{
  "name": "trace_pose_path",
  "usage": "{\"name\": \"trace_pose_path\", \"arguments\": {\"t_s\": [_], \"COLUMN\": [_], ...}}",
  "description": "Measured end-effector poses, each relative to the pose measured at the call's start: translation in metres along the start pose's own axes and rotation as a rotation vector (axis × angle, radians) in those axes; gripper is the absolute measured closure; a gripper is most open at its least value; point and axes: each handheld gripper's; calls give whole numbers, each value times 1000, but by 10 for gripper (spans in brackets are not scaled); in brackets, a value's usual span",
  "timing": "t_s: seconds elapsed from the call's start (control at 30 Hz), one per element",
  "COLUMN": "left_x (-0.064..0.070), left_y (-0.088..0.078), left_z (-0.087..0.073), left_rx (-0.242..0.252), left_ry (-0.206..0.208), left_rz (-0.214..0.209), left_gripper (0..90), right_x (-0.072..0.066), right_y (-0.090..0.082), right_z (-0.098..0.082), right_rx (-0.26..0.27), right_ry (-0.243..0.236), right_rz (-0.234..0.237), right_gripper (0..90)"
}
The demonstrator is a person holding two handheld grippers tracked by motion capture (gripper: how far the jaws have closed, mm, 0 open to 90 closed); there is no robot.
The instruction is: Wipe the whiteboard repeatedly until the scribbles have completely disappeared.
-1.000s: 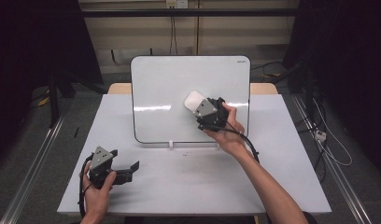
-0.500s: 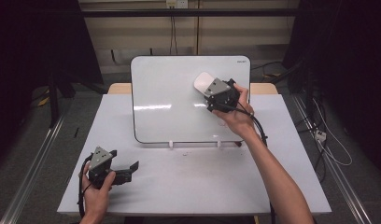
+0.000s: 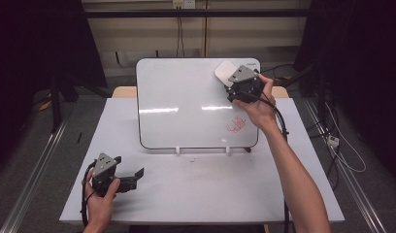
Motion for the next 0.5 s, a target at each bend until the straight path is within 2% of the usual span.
{"name": "trace_pose_path", "arguments": {"t_s": [0.27,0.4,0.5], "left_x": [0,1,2], "left_y": [0,0,1], "left_z": [0,0,1], "left_rx": [-4,-7,-1], "left_ry": [5,6,6], "left_rz": [-2,-2,-2], "left_gripper": [51,51,51], "right_x": [10,7,-2], "right_y": [-3,-5,-7], "right_z": [-13,-24,-34], "right_rx": [-3,-12,-36], "right_ry": [40,61,60], "right_rz": [-20,-16,-5], "right_gripper": [314,314,315]}}
Point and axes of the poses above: each handheld gripper's, and its own axes: y roughly forward along the jaws, z roughly out of its top, x roughly to its right, and after that the axes turned 12 degrees about -x, right-handed
